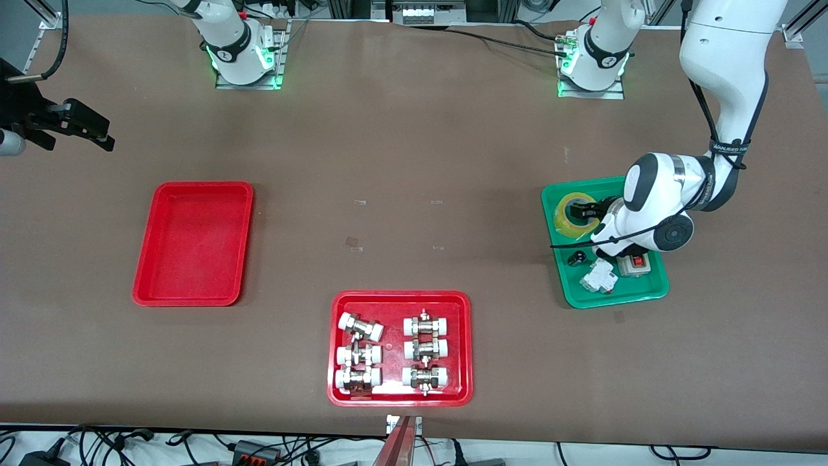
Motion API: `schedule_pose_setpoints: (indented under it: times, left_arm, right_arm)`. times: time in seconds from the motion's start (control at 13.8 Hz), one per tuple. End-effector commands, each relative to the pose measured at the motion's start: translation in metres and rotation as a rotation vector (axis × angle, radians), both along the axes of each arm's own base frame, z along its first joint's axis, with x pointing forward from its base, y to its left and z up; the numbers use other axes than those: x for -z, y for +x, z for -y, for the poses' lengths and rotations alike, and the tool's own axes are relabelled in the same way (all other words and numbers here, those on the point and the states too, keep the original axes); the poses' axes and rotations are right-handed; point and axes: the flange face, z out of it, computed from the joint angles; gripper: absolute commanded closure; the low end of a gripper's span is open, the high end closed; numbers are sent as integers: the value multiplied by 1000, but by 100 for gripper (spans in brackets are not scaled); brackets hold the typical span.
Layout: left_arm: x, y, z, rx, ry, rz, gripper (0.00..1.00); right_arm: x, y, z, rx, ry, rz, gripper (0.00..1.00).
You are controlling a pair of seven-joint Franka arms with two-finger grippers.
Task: Left arm passes tape to right arm into tray
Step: 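Close the left gripper on the yellow tape roll's rim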
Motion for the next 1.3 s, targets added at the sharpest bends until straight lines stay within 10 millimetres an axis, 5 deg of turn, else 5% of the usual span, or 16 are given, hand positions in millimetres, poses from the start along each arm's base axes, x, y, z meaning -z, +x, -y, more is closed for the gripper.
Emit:
schedule_pose_setpoints:
  times: [0.0, 0.22, 0.65, 0.8, 1.01, 1.23]
  left_arm:
    - [1, 1, 0, -10, 5, 7, 15]
    - [4, 1, 0, -10, 5, 4, 34]
    - [0, 4, -4, -17, 6, 10, 96]
    - [-7, 10, -12, -22, 2, 13, 99]
    - [-51, 30, -12, -12, 1, 14, 99]
    - [-132, 58, -6, -7, -1, 59, 99]
  right_arm:
    - [-1, -3, -2, -1, 7, -5, 0]
    - [-1, -3, -2, -1, 7, -5, 0]
    - [-1, -3, -2, -1, 7, -5, 0]
    - [-1, -3, -2, 0, 7, -5, 0]
    - [-1, -3, -2, -1, 7, -4, 0]
    - [-1, -2, -1, 0, 9, -4, 0]
